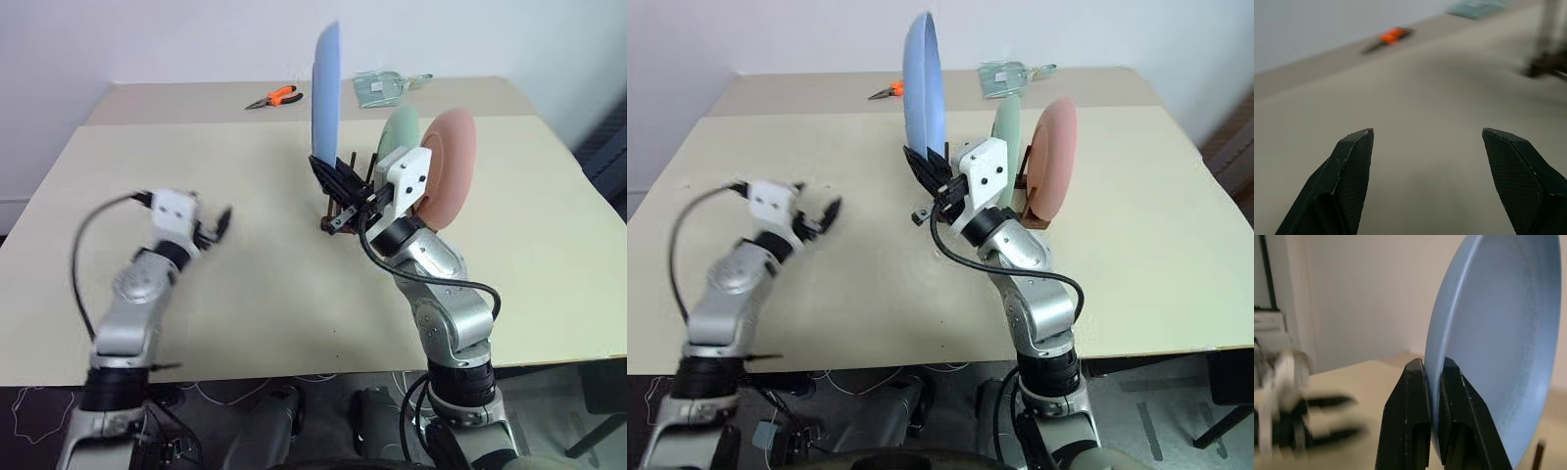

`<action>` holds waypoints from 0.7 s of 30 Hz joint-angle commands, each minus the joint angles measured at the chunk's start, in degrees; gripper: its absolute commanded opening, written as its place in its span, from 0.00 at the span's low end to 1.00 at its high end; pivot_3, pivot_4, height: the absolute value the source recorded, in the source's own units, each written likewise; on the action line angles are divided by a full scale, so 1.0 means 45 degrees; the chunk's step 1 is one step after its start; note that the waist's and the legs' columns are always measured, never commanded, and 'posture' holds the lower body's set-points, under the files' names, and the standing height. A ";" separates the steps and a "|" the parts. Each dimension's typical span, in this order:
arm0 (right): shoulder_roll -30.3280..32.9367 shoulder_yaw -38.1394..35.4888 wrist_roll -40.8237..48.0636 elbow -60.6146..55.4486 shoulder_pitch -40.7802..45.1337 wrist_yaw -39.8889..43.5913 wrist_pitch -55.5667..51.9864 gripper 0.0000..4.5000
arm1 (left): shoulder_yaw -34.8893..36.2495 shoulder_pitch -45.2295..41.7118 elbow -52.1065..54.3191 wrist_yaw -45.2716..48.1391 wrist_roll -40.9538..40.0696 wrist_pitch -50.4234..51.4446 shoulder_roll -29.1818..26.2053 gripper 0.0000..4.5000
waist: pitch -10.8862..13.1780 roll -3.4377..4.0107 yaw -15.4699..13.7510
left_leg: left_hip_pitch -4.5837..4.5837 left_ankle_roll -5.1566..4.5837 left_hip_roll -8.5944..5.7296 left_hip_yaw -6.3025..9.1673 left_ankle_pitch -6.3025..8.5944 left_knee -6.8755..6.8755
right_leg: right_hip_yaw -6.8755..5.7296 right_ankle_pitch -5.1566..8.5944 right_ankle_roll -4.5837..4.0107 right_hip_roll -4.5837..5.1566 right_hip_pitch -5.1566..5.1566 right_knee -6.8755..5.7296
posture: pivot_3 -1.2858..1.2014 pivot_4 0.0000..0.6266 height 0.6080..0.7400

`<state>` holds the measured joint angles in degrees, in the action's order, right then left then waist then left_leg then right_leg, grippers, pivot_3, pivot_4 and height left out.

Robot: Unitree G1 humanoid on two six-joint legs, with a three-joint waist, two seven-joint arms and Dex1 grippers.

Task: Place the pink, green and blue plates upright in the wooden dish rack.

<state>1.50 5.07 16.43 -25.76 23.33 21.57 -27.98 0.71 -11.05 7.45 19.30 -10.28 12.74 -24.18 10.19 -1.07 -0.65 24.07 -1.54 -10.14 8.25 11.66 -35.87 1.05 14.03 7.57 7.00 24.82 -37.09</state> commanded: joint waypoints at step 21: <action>0.0225 -0.0995 0.1897 -0.0079 0.0931 -0.1044 -0.1207 0.00 | -0.0848 0.0432 0.1368 0.1073 0.0413 -0.0364 0.0767 0.80 | -0.0004 0.0022 0.0069 | 0.0001 0.0017 0.0021 -0.0018 -0.0014 0.0060 | 0.0012 -0.0002 0.0003 -0.0009 0.0038 -0.0005 | 0.52 0.24 0.84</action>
<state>2.45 0.75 23.52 -24.66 25.96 16.65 -33.85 -2.76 -9.15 11.39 23.74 -8.88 11.92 -20.89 10.17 -0.97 -0.34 24.07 -1.46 -10.04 8.17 11.59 -35.60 1.11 14.02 7.59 6.96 24.99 -37.11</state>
